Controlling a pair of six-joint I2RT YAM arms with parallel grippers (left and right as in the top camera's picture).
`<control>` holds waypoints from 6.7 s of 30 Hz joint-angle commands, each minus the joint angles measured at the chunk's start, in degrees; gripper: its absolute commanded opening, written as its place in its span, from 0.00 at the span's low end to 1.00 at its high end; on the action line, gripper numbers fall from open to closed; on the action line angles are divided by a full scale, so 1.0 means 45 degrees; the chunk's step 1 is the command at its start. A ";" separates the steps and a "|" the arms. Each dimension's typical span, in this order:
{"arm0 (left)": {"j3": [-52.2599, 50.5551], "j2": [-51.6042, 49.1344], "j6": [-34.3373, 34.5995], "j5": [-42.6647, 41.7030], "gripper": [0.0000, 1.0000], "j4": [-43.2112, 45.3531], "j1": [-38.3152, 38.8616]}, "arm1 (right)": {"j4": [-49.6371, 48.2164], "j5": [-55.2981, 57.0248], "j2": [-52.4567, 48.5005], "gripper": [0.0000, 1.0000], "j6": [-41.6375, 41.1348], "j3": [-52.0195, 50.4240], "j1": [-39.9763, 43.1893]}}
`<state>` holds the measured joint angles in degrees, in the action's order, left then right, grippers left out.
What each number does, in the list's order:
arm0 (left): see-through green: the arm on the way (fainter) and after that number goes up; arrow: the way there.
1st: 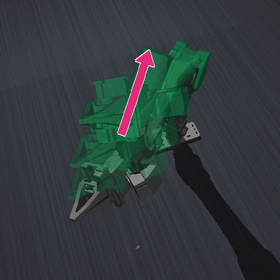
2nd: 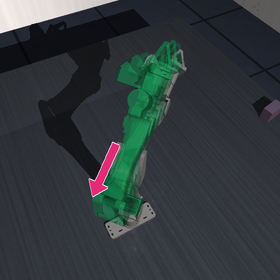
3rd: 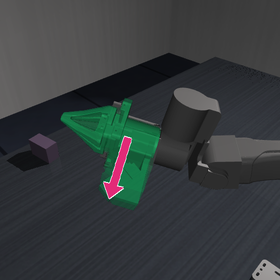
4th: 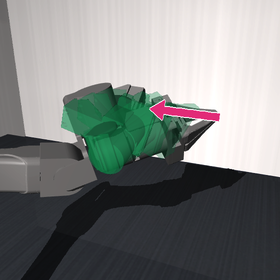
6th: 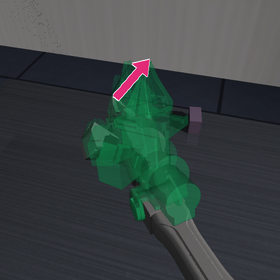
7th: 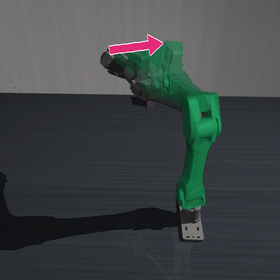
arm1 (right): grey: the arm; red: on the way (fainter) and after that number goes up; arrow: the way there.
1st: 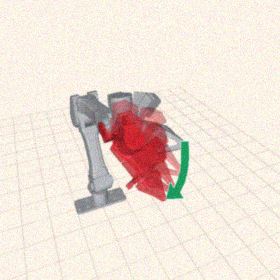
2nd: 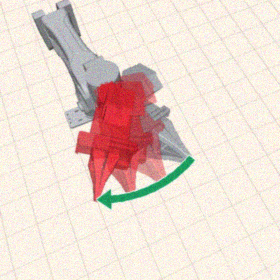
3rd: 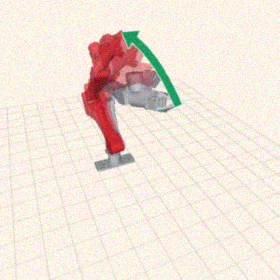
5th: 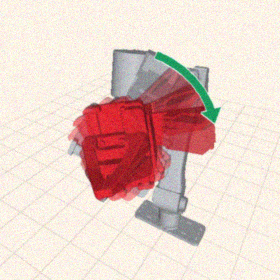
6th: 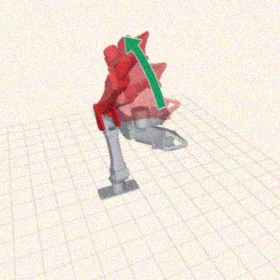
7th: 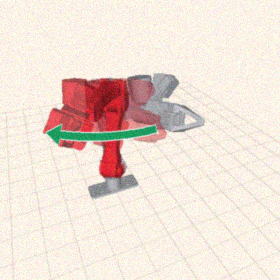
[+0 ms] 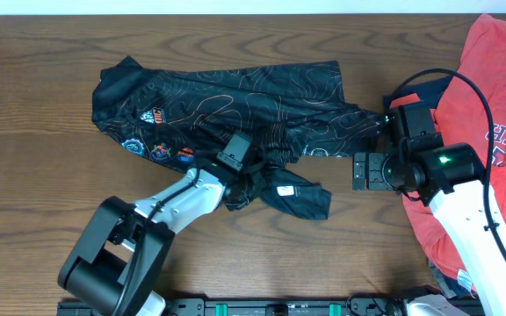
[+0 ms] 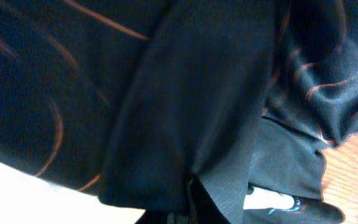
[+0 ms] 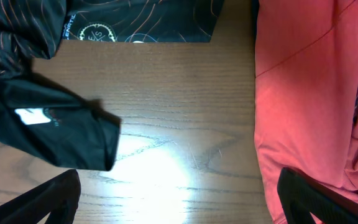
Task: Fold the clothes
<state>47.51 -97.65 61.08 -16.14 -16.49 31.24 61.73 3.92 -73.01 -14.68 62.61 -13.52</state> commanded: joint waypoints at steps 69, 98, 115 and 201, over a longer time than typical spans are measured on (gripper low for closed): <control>0.3177 0.7975 -0.9908 -0.0306 0.06 -1.1730 -1.0467 | 0.0447 -0.2560 -0.2215 0.01 -0.3745 0.0073 0.2336; 1.1740 0.7660 -1.0802 -0.0083 0.06 -1.2881 -1.0462 | 0.0039 -0.1331 0.2443 0.01 0.0408 0.4741 0.2662; 1.2070 0.0189 -0.7650 -0.4789 0.06 -0.0840 -1.0671 | -0.8150 -0.3152 -0.4148 0.01 -0.0374 0.6339 0.2696; 0.3060 -0.2807 -0.9389 -0.2458 0.29 -0.2064 -0.3211 | 0.3711 -0.0151 -0.4648 0.01 0.0330 0.7490 0.2681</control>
<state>62.26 -108.75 19.05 -29.21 -25.58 15.99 78.39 3.40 -94.37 -13.96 96.38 -1.50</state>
